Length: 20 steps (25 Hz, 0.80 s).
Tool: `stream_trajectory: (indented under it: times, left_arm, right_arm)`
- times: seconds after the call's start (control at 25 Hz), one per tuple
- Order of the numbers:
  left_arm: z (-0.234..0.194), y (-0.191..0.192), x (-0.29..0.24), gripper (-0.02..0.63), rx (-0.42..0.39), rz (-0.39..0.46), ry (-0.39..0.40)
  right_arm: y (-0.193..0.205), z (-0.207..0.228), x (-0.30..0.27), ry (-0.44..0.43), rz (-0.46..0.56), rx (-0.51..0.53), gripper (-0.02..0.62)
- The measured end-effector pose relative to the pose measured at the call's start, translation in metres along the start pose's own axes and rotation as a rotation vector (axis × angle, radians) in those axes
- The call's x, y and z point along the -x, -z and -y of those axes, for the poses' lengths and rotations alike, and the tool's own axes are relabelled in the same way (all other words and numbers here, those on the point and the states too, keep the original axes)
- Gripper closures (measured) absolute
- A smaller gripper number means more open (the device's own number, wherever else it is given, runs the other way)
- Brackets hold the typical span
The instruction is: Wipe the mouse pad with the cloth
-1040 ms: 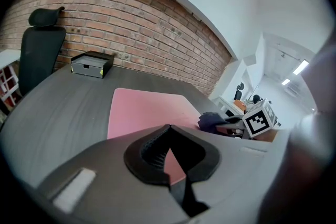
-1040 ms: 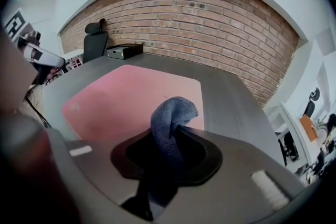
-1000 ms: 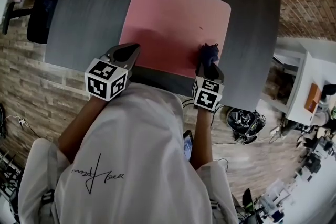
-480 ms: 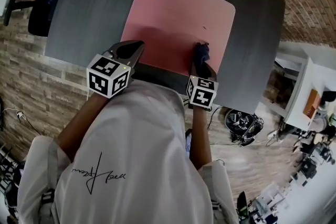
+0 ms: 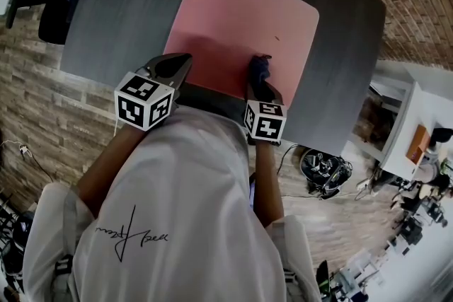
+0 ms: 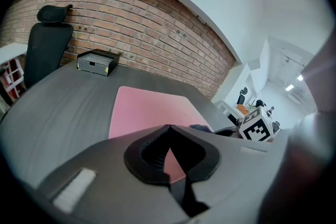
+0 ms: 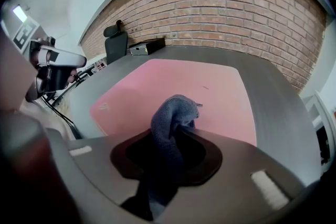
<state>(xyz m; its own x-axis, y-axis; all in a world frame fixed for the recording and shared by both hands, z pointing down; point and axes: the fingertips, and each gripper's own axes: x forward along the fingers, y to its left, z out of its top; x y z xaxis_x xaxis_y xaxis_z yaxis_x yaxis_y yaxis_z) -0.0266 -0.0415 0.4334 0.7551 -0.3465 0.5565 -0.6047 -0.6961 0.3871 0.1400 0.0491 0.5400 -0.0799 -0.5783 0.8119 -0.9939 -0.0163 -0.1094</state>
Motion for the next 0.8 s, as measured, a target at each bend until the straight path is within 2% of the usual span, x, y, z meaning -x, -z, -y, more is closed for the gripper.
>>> stream_trajectory:
  times: [0.8]
  left_arm:
    - [-0.004,0.000,0.005,0.594,-0.012,0.001,-0.008]
  right_arm:
    - [-0.008,-0.038,-0.018,-0.110,-0.025,0.049,0.499]
